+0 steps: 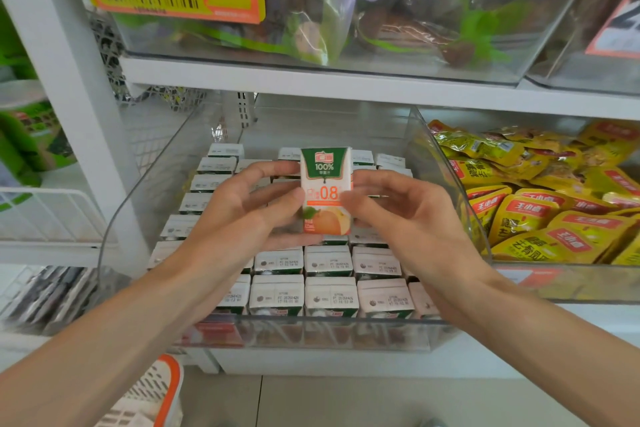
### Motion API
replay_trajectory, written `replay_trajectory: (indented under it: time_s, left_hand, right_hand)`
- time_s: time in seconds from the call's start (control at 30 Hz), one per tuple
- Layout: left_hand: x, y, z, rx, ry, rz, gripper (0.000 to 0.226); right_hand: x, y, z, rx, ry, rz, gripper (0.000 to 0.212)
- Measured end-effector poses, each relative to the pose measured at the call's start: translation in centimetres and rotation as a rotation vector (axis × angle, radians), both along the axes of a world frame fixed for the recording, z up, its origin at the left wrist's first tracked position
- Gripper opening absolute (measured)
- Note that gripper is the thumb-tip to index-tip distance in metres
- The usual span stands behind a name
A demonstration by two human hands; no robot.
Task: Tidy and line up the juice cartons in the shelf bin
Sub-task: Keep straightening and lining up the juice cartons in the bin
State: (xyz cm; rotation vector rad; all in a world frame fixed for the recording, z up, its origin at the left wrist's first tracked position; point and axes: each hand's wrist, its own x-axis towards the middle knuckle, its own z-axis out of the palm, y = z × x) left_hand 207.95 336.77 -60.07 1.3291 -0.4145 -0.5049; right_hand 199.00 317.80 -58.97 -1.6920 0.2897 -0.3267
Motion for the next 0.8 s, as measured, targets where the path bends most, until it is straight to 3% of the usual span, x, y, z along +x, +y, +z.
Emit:
replay_trajectory:
  time_s: [0.33,0.5,0.67,0.8]
  left_hand:
    - [0.09,-0.01,-0.23,0.015,-0.083,0.035,0.036]
    - [0.03,0.11,-0.03,0.002,-0.094,0.037,0.036]
    - [-0.31,0.11,0.23,-0.004,-0.126,0.054,0.037]
    - [-0.75,-0.03,0.42,0.007,-0.132,0.037,0.034]
  right_hand:
    - [-0.22,-0.25,0.15,0.028,0.034,0.040,0.027]
    - [-0.03,-0.01,0.24,0.170,0.036,0.033,0.020]
    - [-0.16,0.46,0.33,-0.011,0.060,0.104,0.039]
    - [-0.13,0.51,0.15,0.003,0.056,0.104,0.038]
